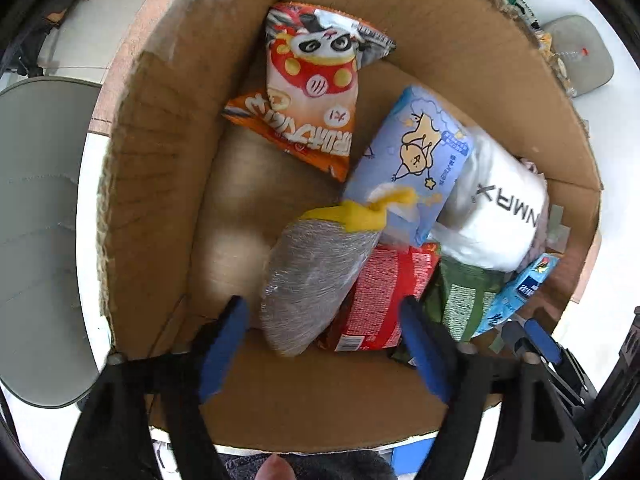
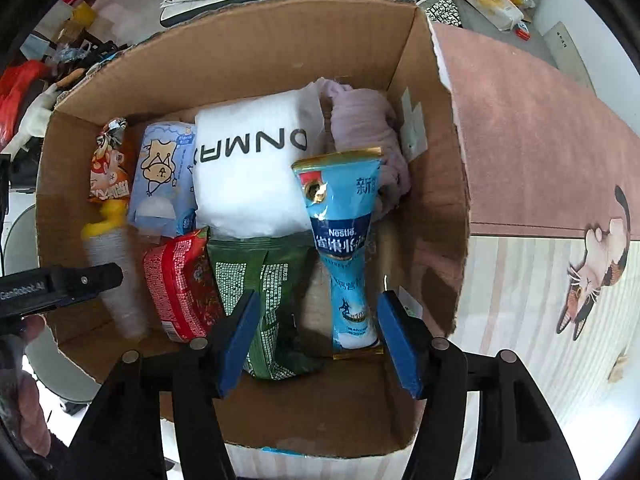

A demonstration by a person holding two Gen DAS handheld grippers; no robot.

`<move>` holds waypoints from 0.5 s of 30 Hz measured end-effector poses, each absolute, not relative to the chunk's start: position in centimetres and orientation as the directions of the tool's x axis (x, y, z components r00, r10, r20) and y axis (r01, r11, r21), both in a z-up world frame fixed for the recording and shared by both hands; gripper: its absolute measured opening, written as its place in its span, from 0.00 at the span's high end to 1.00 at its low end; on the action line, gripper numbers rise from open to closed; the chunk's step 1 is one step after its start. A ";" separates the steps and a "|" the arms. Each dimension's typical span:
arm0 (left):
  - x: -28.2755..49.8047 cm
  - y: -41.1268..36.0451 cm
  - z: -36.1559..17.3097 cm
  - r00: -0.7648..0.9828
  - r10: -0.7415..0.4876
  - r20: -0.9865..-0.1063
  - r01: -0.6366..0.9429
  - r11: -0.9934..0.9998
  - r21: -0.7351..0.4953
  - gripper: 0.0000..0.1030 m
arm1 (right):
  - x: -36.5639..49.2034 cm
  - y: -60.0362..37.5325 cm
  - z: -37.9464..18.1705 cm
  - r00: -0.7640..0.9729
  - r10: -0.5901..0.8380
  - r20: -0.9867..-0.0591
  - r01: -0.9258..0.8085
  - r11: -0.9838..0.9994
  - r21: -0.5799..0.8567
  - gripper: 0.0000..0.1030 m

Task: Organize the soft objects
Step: 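Lower scrubber and Nestle tube into the box and open both tools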

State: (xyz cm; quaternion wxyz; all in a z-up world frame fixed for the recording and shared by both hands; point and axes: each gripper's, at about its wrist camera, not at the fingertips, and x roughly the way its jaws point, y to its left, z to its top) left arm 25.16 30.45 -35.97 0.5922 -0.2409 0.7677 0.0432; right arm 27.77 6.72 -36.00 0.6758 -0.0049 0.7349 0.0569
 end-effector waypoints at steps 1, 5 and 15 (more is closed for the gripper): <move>25.1 30.6 -35.7 -0.177 -0.312 -0.934 -0.419 0.882 -0.215 0.16 | 27.7 6.6 -35.9 -0.088 0.072 -0.993 -0.079 0.994 0.079 0.38; 24.9 30.6 -34.4 -0.161 -0.267 -0.950 -0.392 0.901 -0.187 0.04 | 27.6 6.4 -35.1 -0.081 0.066 -0.995 -0.085 0.994 0.073 0.26; 23.2 27.5 -31.1 -0.069 -0.087 -0.994 -0.275 0.959 -0.065 0.04 | 25.8 7.3 -32.8 -0.029 0.026 -0.999 -0.129 0.991 0.029 0.00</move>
